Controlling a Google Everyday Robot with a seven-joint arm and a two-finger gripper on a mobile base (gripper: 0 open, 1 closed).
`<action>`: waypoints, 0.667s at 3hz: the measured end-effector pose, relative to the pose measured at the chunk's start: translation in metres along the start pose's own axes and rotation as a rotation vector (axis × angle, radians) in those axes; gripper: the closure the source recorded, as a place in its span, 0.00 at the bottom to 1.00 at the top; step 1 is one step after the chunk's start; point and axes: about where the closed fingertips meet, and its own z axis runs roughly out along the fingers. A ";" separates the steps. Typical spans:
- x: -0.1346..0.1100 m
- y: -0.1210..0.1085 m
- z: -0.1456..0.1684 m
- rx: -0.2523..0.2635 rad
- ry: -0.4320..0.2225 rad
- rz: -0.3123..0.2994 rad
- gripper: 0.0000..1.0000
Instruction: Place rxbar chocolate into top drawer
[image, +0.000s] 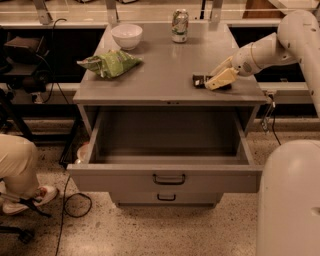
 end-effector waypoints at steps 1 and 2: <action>0.000 0.000 0.000 0.000 0.000 0.000 1.00; 0.000 0.000 0.000 0.000 0.000 0.000 1.00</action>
Offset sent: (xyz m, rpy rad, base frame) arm -0.0294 -0.0177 0.1012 0.1874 -0.1140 -0.0369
